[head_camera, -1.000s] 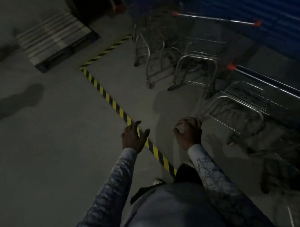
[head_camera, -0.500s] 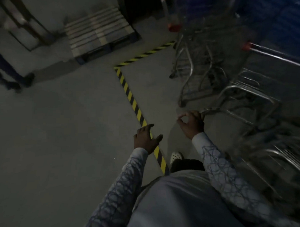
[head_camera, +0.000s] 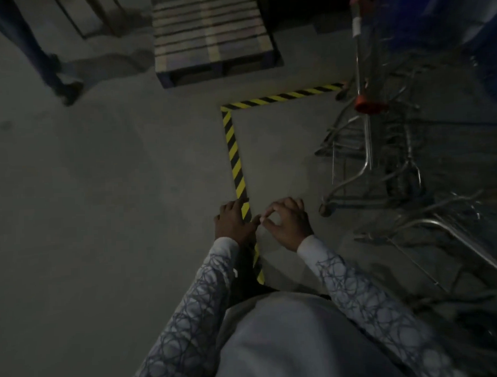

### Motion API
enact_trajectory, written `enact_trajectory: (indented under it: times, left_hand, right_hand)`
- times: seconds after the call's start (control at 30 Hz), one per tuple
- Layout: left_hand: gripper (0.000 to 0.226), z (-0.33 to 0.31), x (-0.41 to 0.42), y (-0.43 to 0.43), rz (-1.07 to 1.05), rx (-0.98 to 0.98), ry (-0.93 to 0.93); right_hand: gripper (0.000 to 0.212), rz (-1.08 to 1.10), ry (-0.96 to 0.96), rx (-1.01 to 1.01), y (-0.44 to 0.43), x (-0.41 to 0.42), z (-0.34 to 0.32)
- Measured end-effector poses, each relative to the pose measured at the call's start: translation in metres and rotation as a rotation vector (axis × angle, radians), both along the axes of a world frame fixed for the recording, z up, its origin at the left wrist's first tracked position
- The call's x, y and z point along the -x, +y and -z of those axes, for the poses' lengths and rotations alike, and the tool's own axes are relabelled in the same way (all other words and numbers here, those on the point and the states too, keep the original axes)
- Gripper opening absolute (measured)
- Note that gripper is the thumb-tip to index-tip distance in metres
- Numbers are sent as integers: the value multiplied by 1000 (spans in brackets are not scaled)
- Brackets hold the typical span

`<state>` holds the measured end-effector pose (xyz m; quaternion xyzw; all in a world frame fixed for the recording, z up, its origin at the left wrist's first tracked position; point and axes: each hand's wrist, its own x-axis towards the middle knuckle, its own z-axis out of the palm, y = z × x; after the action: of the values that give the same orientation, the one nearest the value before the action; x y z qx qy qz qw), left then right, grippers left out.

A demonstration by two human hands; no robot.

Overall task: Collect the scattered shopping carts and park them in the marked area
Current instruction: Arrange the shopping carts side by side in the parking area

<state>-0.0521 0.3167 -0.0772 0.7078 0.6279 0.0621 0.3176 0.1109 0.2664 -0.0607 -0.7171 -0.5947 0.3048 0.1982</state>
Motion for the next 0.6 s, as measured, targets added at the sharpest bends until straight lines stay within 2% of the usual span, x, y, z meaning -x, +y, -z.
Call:
enact_trajectory:
  times: [0.2, 0.33, 0.5, 0.6]
  left_hand:
    - [62, 17, -20, 147, 53, 44, -41]
    - [60, 2, -46, 250, 196, 19, -50]
    - [57, -12, -89, 352, 349, -9, -109]
    - [66, -8, -120, 395, 422, 46, -145]
  right_hand:
    - [13, 113, -47, 29, 140, -28, 19]
    - [10, 263, -19, 10, 224, -44, 7]
    - [36, 417, 21, -38, 291, -59, -10]
    - [31, 495, 52, -10, 325, -85, -11]
